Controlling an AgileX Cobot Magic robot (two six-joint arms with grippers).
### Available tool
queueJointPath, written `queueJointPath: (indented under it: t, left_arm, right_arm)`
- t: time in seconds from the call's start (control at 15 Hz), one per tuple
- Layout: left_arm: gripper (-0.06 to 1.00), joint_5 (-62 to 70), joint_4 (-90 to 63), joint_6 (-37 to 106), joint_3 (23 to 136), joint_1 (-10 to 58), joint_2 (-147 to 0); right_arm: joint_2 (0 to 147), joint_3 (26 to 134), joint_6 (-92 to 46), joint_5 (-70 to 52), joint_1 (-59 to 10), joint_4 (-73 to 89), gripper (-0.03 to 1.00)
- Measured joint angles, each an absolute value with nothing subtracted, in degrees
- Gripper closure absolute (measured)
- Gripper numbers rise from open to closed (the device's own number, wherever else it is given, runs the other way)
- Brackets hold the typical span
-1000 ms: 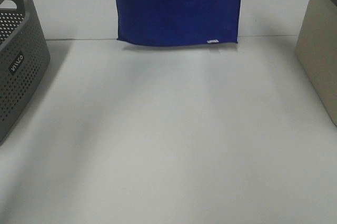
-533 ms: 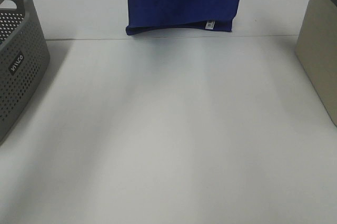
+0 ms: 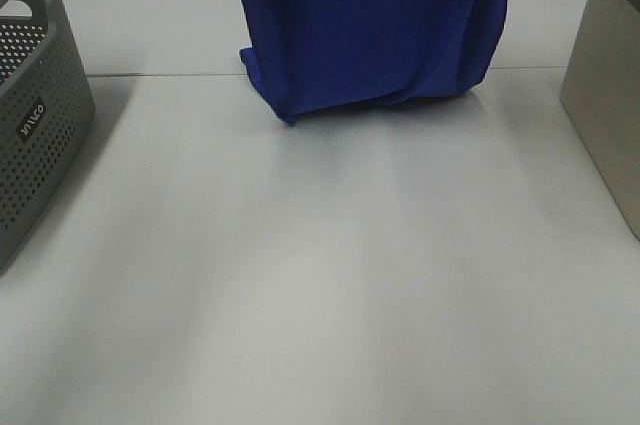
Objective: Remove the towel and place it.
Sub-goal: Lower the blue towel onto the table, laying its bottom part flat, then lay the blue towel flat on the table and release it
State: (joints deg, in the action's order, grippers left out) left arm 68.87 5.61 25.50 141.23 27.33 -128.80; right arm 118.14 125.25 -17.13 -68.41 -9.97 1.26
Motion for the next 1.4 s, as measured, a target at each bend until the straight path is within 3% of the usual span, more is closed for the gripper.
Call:
queueJointPath:
  t: [0.33, 0.47, 0.67, 1.4]
  left_arm:
    - [0.94, 69.27, 0.80, 28.88, 131.95, 27.33, -127.65]
    - [0.94, 69.44, -1.66, 28.99, 120.09, 27.33, -121.52]
    - [0.94, 69.27, -4.13, 28.99, 111.10, 27.33, -114.31]
    - [0.94, 68.93, -13.24, 28.93, 74.20, 27.96, -91.73]
  right_arm:
    - [117.17, 117.69, -17.36, -69.67, -9.97, 4.47, 0.95]
    - [110.58, 105.65, -17.13, -69.61, -9.97, 6.47, 0.95]
    - [102.39, 93.68, -17.13, -69.50, -10.03, 10.66, 0.95]
    - [84.34, 62.51, -15.99, -69.44, -10.08, 17.30, 0.95]
